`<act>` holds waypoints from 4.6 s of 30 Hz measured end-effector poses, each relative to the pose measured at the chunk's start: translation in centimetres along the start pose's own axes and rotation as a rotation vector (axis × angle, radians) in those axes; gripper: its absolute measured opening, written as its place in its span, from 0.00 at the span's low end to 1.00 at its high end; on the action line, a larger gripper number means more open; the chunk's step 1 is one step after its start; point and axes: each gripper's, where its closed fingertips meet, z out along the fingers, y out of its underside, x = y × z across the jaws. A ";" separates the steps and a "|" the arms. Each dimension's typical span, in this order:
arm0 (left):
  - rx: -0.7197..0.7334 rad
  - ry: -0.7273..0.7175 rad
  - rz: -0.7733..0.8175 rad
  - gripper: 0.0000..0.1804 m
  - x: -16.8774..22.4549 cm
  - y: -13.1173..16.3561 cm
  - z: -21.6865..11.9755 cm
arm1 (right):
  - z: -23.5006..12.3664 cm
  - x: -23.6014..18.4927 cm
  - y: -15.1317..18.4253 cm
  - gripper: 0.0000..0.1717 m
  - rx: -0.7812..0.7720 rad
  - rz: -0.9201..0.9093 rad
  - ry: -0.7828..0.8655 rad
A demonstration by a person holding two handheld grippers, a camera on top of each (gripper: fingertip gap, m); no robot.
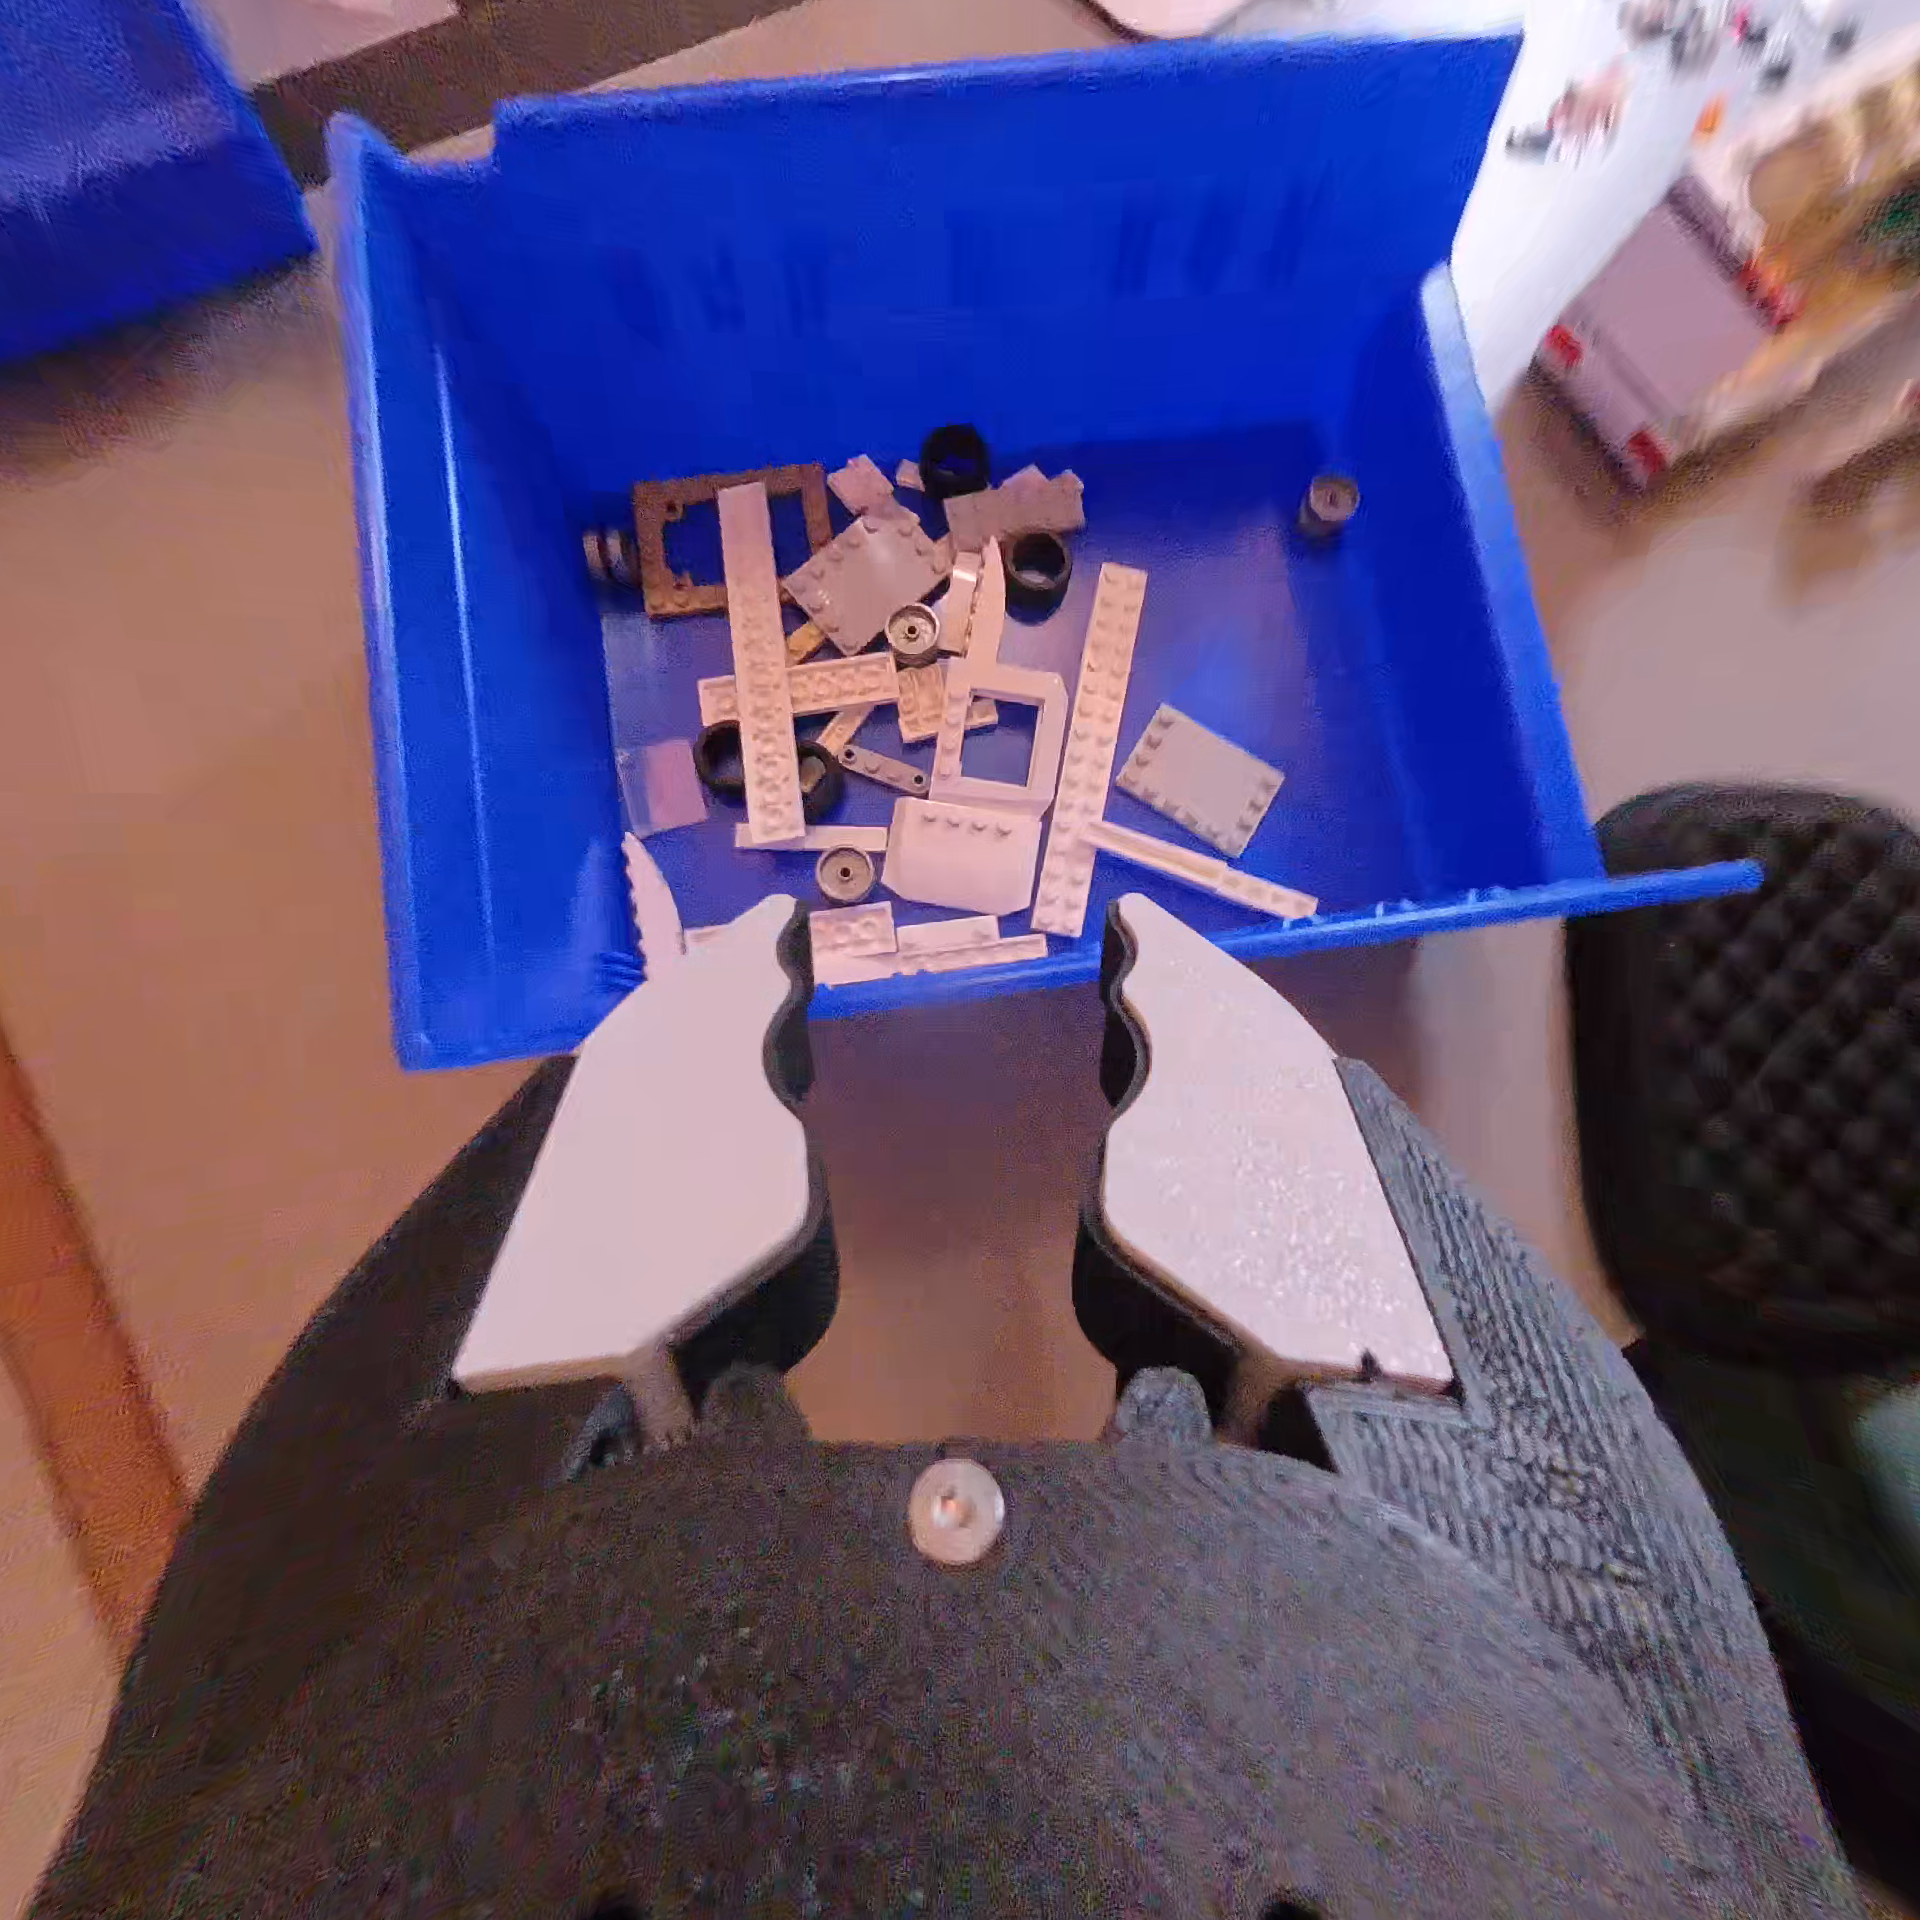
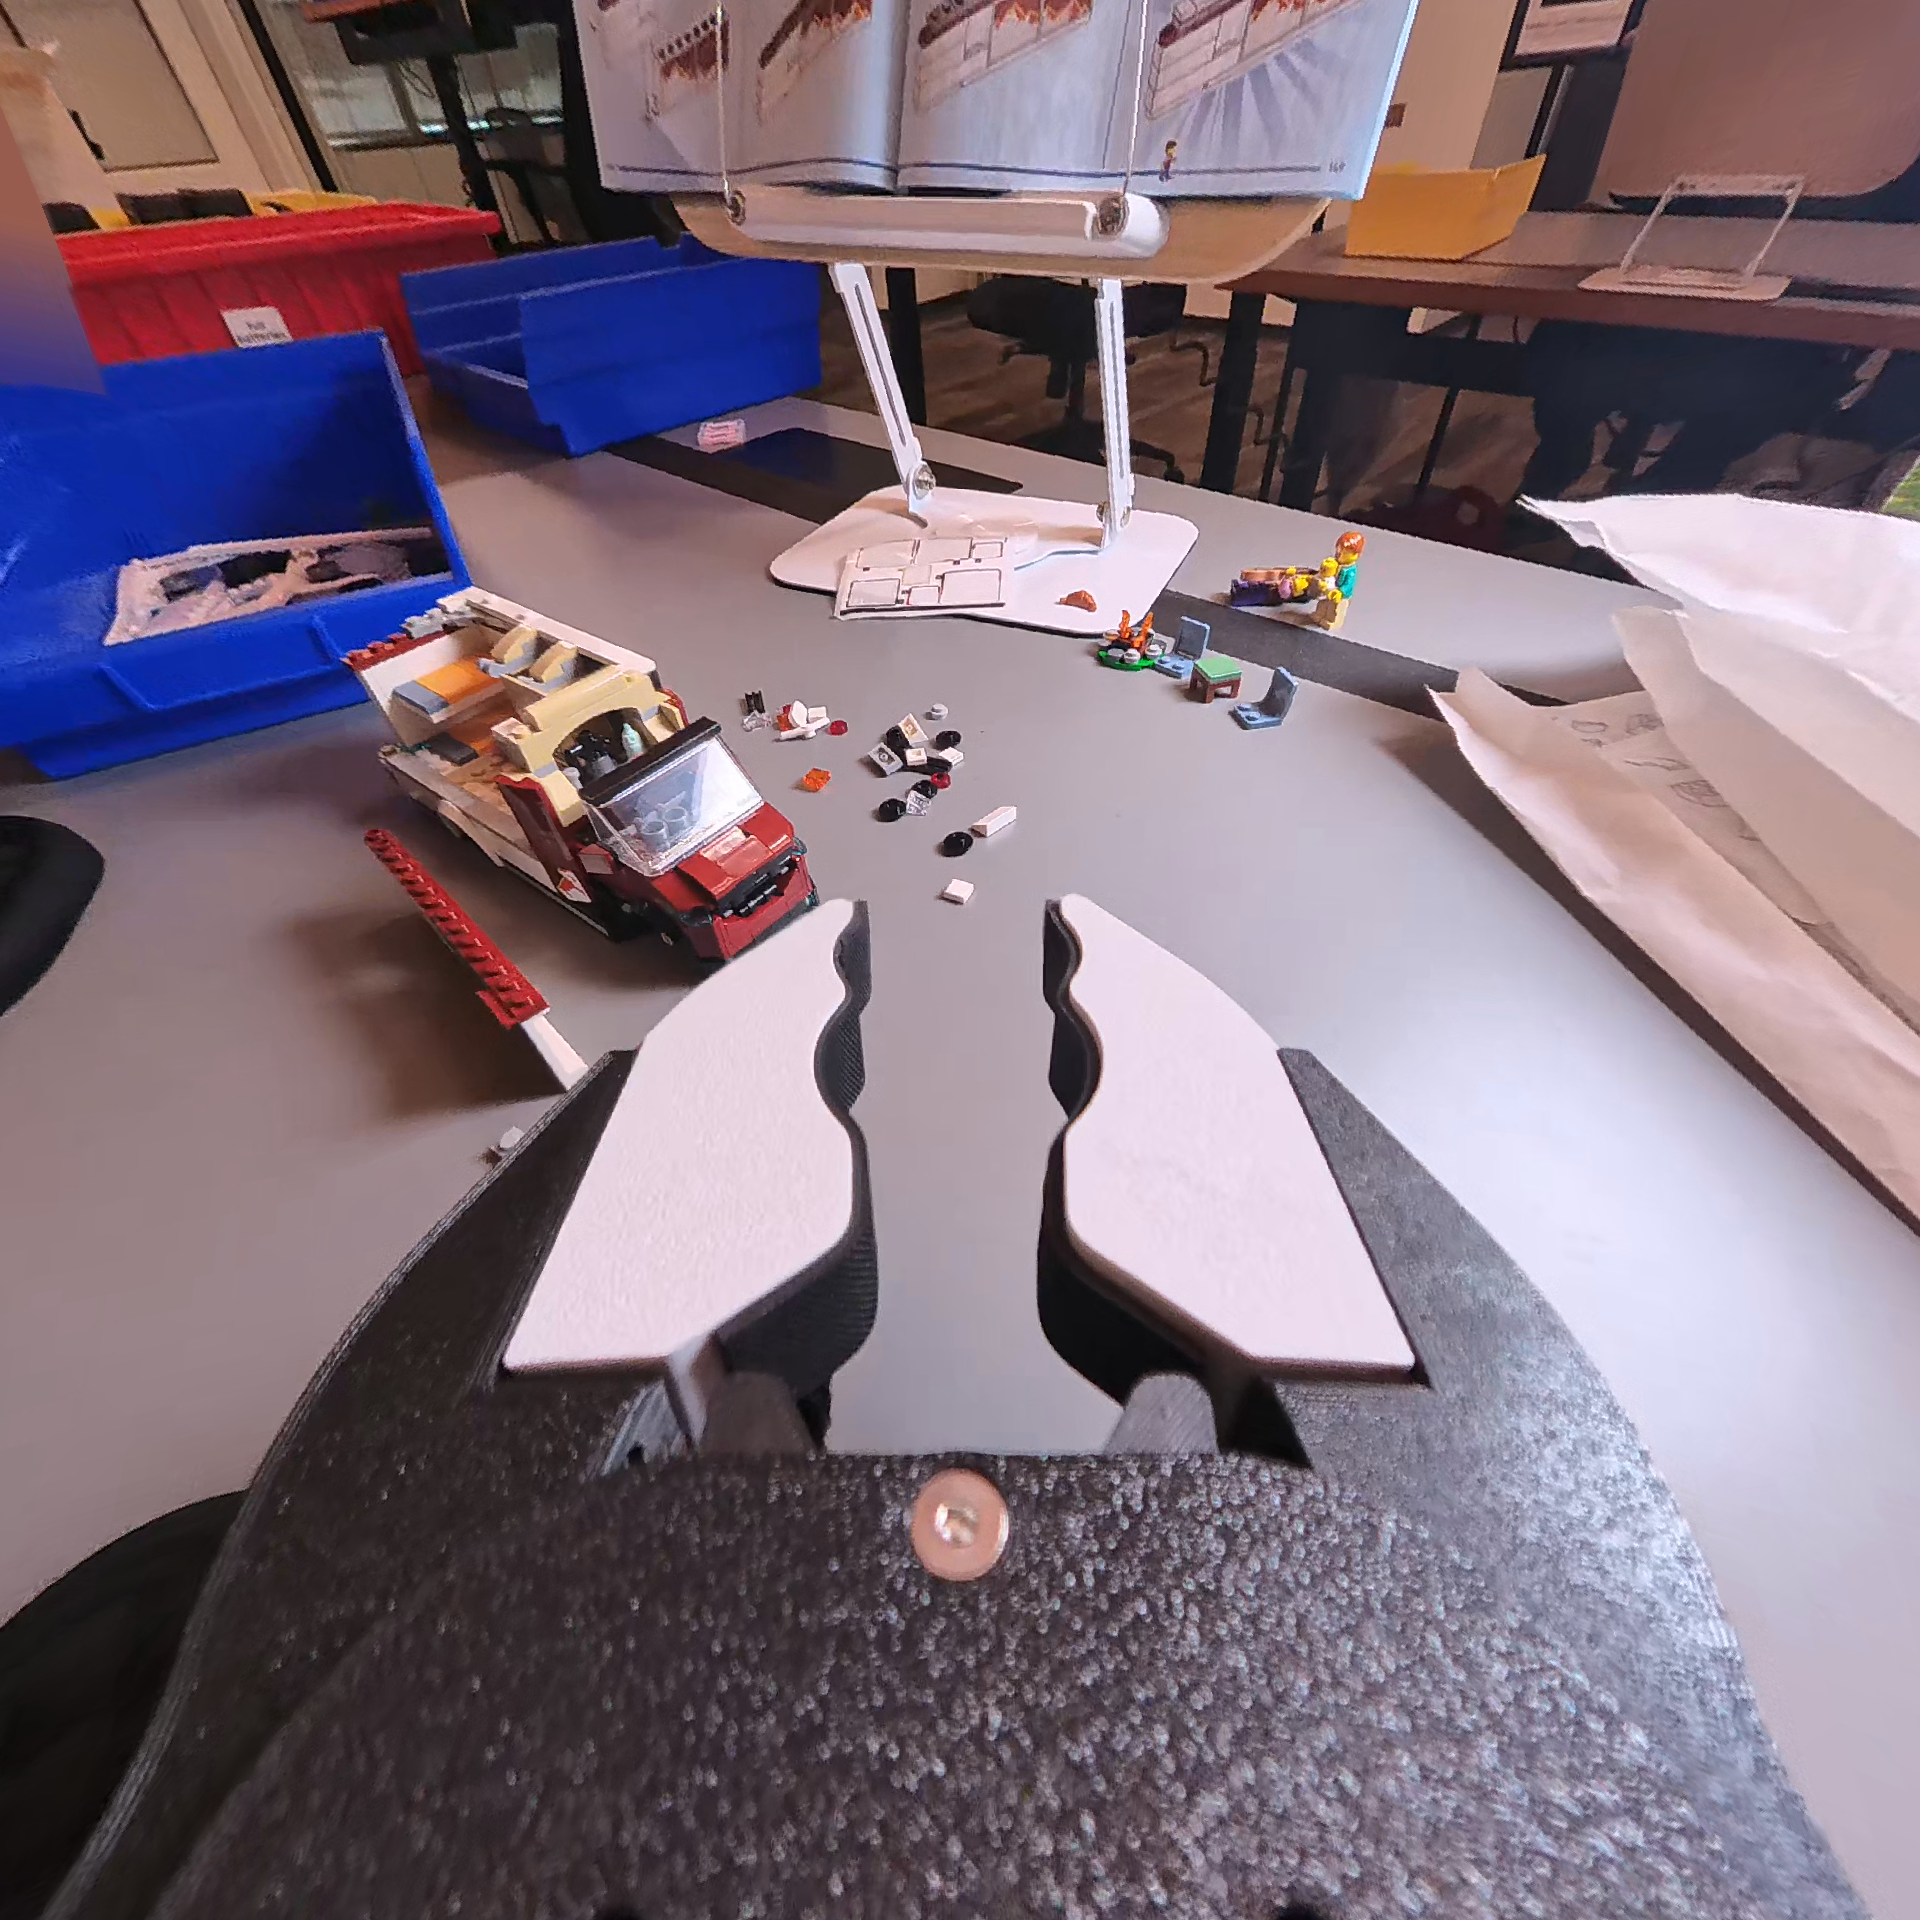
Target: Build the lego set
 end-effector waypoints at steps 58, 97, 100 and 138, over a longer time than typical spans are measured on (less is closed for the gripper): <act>-0.327 0.013 0.745 0.15 14.1 -1.6 11.9 | -1.2 -1.8 -0.6 0.18 0.047 0.018 -0.057; 0.180 0.215 0.484 0.38 24.4 -11.6 21.8 | 17.7 -2.6 2.9 0.14 -0.454 -0.471 -0.405; 0.224 0.211 0.485 0.38 24.4 -11.6 21.6 | 19.3 -2.8 4.1 0.14 -0.522 -0.517 -0.426; 0.408 0.162 0.505 0.37 23.4 -12.9 20.3 | 17.2 0.2 4.0 0.10 -0.571 -0.706 -0.293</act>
